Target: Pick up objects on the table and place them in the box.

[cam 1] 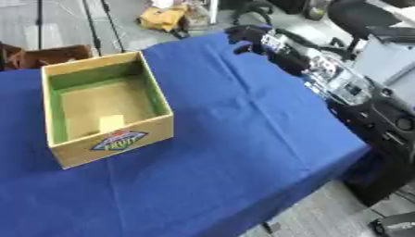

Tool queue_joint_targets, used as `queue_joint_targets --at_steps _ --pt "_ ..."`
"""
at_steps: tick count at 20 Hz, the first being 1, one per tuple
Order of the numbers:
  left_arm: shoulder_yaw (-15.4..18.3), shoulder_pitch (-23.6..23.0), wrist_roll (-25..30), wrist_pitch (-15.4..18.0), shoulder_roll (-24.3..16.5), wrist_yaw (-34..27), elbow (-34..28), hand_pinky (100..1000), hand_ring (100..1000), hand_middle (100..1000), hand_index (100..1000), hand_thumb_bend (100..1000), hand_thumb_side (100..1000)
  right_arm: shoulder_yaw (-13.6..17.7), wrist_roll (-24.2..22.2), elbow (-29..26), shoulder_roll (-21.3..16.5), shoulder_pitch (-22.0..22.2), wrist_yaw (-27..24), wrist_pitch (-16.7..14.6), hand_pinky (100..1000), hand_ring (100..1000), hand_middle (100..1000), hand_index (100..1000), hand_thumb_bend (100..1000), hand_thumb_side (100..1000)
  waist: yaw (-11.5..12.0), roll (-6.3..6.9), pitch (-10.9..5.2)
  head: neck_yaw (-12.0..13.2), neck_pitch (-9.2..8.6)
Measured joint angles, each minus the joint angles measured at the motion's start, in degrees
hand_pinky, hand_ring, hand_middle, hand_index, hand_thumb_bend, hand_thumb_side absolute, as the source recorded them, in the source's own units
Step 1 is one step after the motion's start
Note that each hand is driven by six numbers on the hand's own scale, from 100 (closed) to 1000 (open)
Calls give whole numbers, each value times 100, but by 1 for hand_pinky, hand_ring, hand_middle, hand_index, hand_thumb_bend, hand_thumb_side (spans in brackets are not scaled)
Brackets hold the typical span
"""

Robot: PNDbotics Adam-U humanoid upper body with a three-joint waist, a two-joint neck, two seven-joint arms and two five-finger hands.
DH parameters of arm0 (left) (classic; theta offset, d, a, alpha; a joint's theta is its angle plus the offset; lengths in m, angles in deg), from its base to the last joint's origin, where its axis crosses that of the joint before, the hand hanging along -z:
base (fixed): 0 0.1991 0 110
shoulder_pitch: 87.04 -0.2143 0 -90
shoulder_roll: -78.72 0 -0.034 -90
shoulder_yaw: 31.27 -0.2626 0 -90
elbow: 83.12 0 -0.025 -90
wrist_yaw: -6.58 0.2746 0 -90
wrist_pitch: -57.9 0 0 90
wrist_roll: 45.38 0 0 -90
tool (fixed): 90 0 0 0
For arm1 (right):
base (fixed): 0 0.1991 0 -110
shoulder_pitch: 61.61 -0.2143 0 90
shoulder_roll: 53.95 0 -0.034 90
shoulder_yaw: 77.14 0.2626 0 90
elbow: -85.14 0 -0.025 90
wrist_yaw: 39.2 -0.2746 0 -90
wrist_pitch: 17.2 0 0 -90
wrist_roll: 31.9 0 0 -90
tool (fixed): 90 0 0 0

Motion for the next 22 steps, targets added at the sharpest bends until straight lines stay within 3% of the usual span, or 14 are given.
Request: queue_joint_targets --at_steps 19,20,21,22 --pt "11 -67 -41 7 1 27 28 445 669 447 689 677 823 76 -124 304 60 -45 -450 333 860 1000 921 780 100 957 -41 74 -17 8 0" --pt "14 -76 -48 9 2 28 28 444 669 446 689 676 823 75 -118 267 60 -21 -450 335 854 1000 908 775 100 917 -48 79 -20 8 0" --pt "22 -88 -55 10 2 28 28 444 669 446 689 675 824 73 -113 215 60 11 -446 332 851 1000 902 773 100 946 -67 84 -20 8 0" --pt "34 -95 -63 6 4 28 28 444 670 446 689 676 825 73 -104 136 59 65 -433 320 848 1000 894 776 100 867 -97 88 -24 9 0"
